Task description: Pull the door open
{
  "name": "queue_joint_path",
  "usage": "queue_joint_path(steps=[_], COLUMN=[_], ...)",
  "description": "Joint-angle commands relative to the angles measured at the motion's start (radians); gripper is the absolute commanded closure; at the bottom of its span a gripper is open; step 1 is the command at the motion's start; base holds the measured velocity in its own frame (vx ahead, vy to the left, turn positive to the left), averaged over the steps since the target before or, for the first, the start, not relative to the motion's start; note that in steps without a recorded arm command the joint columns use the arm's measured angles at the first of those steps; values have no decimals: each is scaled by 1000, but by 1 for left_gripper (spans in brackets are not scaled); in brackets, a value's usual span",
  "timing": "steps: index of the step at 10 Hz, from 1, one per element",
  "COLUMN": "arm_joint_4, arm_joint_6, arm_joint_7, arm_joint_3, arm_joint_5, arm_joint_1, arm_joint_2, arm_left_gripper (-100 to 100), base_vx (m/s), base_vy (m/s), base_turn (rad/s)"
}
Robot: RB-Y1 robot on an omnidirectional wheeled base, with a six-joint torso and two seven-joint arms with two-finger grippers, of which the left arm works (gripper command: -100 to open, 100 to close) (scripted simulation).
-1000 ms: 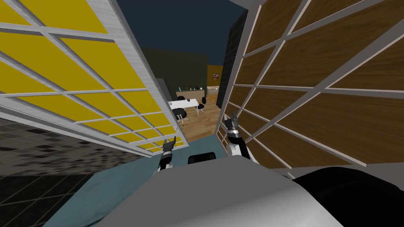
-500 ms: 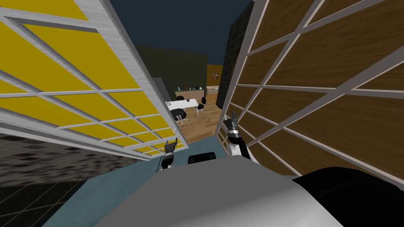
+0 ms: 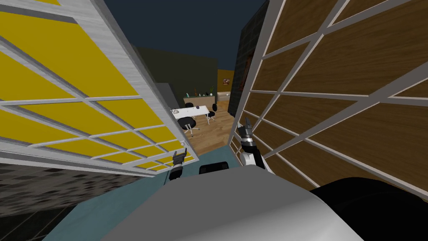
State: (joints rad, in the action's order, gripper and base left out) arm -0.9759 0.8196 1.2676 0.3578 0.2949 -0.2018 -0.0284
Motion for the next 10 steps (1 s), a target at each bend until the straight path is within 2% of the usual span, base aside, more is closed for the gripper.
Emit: queue_joint_path(steps=[1,2,3,4,5,6,7,8,10], arm_joint_4=[29,35,55,66,66,79,74,74,74], arm_joint_6=[22,28,45,55,55,67,61,61,61], arm_joint_7=[-6,-8,-16,-20,-20,-25,-22,-22,-22], arm_joint_3=[17,22,36,44,44,54,49,49,49], arm_joint_5=[-12,-16,-26,-32,-32,-40,-36,-36,-36], arm_joint_1=[2,1,-3,-6,-6,-9,-7,-7,-7], arm_joint_2=[-25,-30,-40,-43,-43,-41,-41,-41,-41], arm_left_gripper=[-100,-100,-100,-100,-100,-100,-100,100,100], base_vx=[177,154,184,207,124,112,53,-11,-19], base_vy=[-51,-11,9,24,26,25,11,-7,-2], base_turn=[-106,-59,-130,-125,-26,-58,-4,-10,5])
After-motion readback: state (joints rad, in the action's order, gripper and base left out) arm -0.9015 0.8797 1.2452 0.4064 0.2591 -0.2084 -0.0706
